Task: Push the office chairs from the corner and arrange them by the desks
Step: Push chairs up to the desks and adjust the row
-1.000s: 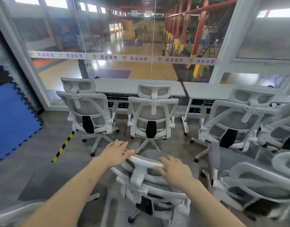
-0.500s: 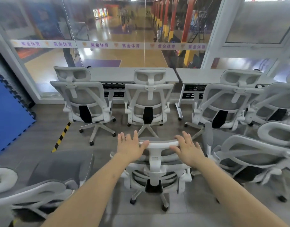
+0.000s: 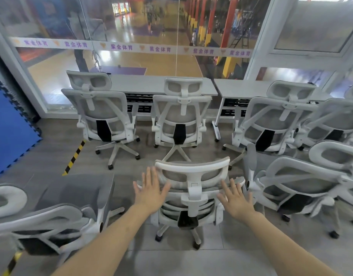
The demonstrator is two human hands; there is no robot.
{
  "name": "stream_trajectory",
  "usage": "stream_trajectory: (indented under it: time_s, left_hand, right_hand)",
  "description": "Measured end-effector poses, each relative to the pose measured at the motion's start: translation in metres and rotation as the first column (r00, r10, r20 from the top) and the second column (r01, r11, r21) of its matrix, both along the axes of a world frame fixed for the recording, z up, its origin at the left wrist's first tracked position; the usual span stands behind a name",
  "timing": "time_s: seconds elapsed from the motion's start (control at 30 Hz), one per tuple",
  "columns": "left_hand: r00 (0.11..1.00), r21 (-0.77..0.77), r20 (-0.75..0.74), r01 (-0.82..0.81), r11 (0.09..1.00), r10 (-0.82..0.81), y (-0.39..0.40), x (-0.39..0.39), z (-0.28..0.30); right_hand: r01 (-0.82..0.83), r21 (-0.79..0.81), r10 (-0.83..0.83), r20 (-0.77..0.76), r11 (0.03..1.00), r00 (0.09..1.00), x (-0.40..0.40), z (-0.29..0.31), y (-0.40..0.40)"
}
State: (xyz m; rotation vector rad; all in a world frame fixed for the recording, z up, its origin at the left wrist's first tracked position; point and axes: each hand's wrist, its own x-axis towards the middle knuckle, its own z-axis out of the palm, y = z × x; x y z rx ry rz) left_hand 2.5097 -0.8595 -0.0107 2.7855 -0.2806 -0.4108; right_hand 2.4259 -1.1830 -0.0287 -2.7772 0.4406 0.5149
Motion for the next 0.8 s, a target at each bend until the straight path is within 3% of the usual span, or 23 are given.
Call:
stream_trajectory:
  time_s: [0.17, 0.4, 0.6, 0.8]
  left_hand:
    - [0.965, 0.099, -0.223, 0.164, 0.981, -0.139, 0.008, -0.005, -0.029]
    - [0.965, 0.171, -0.199, 0.206, 0.963, -0.171, 0.017, -0.026, -0.029]
    - [0.974, 0.267, -0.205, 0.154, 0.951, -0.100, 0.015, -0.050, -0.025]
    - [0.957, 0.230, -0.274, 0.161, 0.960, -0.095, 0.024, -0.075, -0.016]
  right_hand:
    - [-0.063, -0.064, 0.058, -0.074, 0.996, 0.996, 0.000, -0.003, 0.002]
    - [-0.099, -0.104, 0.088, -0.107, 0.990, 0.990, -0.013, -0.005, 0.005]
    - [-0.114, -0.090, 0.104, -0.113, 0.989, 0.988, -0.032, -0.003, 0.015]
    - [-0.163, -0.093, 0.155, -0.087, 0.982, 0.984, -0.058, -0.001, 0.020]
